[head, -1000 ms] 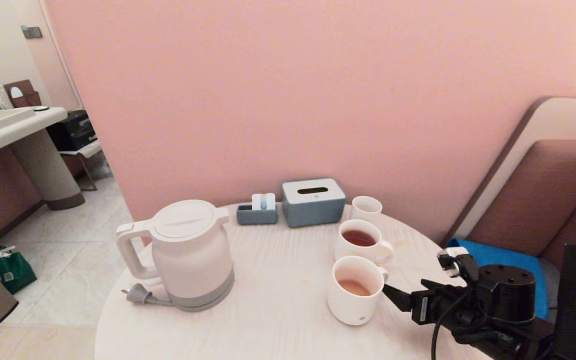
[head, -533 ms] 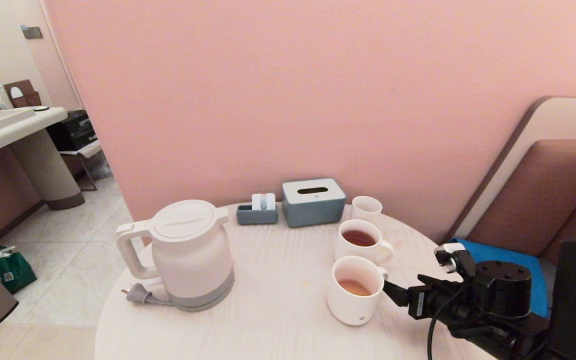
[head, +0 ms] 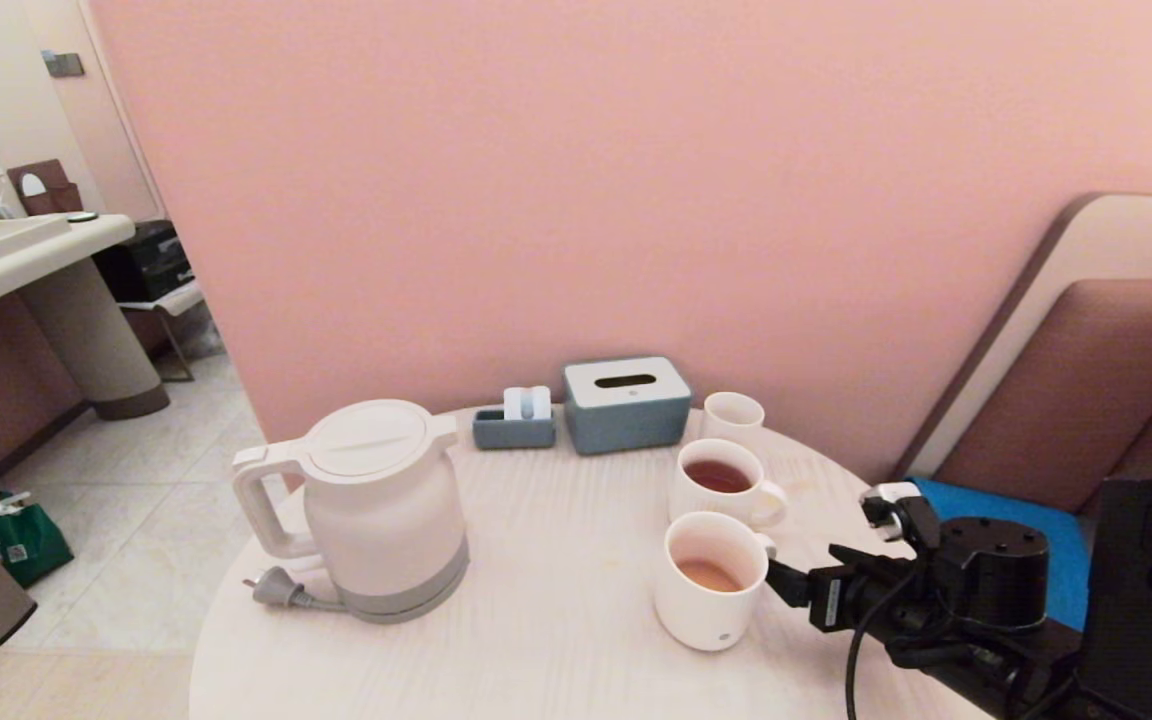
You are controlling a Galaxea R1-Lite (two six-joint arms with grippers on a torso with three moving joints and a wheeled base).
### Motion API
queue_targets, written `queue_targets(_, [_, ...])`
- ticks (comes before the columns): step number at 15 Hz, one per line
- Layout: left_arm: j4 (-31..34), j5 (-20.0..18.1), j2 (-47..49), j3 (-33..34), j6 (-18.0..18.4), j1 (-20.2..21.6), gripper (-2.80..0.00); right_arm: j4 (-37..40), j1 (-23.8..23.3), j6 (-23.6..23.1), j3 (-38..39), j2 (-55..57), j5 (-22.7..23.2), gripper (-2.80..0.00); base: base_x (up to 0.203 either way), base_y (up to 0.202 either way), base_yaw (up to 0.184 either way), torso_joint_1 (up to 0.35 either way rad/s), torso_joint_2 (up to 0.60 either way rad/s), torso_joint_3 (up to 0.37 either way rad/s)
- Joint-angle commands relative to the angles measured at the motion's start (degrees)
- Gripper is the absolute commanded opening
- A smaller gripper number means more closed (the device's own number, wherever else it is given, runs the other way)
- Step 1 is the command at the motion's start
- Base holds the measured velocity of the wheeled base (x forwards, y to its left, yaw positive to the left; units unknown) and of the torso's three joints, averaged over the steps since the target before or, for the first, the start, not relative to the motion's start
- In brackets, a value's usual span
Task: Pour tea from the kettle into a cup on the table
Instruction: Pick up the cup
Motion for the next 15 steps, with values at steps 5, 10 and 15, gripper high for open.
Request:
queue_targets(5, [-0.01, 0.01, 0.07, 0.00, -0.01, -0.02, -2.80, -2.44, 0.26, 0.05, -0.65, 0.35, 0.08, 0.00, 0.000, 0.000, 0.000, 0.000, 0.00, 0.000])
queue_targets(10, [-0.01, -0.05, 0.07, 0.00, -0.01, -0.02, -2.80, -2.44, 1.27, 0.14, -1.35, 0.79, 0.08, 0.00, 0.000, 0.000, 0.000, 0.000, 0.00, 0.000])
queue_targets(15, [-0.01, 0.01, 0.07, 0.00, -0.01, -0.02, -2.80, -2.44, 1.49, 0.14, -1.88, 1.05, 0.08, 0.00, 0.000, 0.000, 0.000, 0.000, 0.00, 0.000])
